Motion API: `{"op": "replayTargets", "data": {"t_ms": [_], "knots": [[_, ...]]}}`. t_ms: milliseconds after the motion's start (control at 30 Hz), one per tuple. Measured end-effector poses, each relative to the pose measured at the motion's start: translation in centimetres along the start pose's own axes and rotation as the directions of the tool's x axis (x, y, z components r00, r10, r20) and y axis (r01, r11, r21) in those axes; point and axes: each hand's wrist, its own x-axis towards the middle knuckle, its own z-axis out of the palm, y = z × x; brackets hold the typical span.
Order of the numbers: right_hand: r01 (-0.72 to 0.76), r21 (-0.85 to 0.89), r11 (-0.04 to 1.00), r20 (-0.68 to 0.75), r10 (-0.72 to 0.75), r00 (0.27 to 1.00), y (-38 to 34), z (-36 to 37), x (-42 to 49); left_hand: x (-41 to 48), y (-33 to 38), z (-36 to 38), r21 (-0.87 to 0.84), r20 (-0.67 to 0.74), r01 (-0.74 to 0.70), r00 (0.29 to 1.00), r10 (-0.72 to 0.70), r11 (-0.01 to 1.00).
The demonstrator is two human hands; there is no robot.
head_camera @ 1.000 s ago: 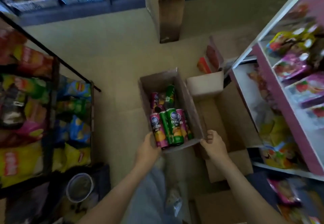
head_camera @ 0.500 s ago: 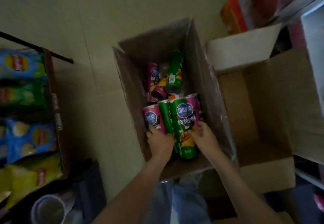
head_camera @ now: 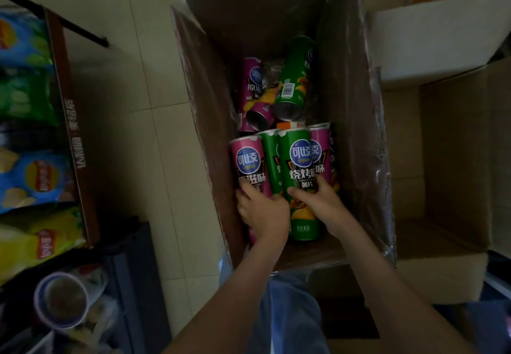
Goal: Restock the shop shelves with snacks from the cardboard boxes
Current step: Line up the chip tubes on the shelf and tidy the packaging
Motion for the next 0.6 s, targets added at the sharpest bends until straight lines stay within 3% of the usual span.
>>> {"op": "replayTargets", "data": {"t_ms": [100,267,400,600], "knots": [[0.016,-0.008,1.000,-0.035,-0.016,0.999,0.2,-0.3,0.1,0.2,-0.3,-0.3,-0.052,-0.016,0.021,1.000,-0.022,0.998],[0.013,0.033,0.999,-0.020,-0.013,1.000,0.4,-0.9,0.0,0.3,-0.8,-0.5,0.016,0.018,-0.018,1.000,0.017,1.000],[0.014,0.114,0.993,0.005,-0.015,1.000,-0.1,-0.8,-1.0,0.4,-0.9,-0.6,-0.212,0.128,0.009,0.992,0.018,0.977],[0.078,0.150,0.986,-0.016,-0.076,0.997,-2.3,-1.7,-5.4,-0.7,0.0,-3.8,-0.361,0.333,0.066,0.941,0.062,0.930]]}}
